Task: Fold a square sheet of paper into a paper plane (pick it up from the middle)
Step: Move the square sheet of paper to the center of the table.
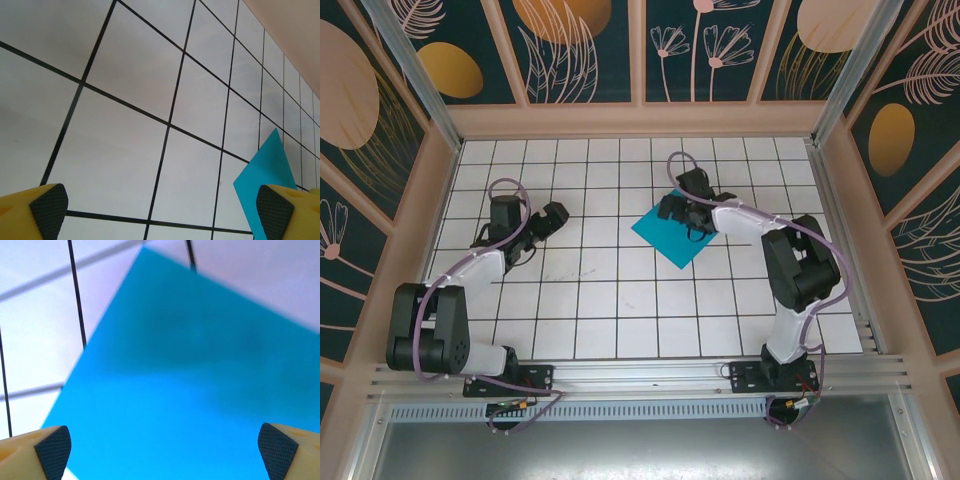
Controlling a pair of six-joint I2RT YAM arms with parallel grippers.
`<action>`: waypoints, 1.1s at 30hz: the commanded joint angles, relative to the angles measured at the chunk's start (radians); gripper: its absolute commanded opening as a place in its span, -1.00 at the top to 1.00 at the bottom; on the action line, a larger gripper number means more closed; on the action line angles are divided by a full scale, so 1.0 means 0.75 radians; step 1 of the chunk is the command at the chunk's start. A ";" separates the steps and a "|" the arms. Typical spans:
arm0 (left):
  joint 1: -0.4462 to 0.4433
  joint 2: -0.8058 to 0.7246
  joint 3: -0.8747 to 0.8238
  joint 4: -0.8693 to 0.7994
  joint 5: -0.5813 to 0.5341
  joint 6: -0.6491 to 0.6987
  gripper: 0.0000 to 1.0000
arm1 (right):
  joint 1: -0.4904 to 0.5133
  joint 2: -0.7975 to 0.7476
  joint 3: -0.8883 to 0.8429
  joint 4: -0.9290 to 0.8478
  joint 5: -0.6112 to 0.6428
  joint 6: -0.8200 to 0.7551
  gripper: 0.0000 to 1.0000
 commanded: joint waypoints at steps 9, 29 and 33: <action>-0.060 -0.060 -0.023 -0.005 0.011 -0.042 -0.97 | -0.130 0.203 0.190 -0.033 -0.123 -0.113 -0.90; -0.201 0.064 0.015 0.032 0.063 -0.097 -0.97 | 0.069 -0.226 -0.441 -0.110 -0.034 0.471 -0.88; -0.276 0.071 0.016 0.029 0.077 -0.135 -0.97 | 0.278 -0.347 -0.562 -0.033 -0.072 0.747 -0.86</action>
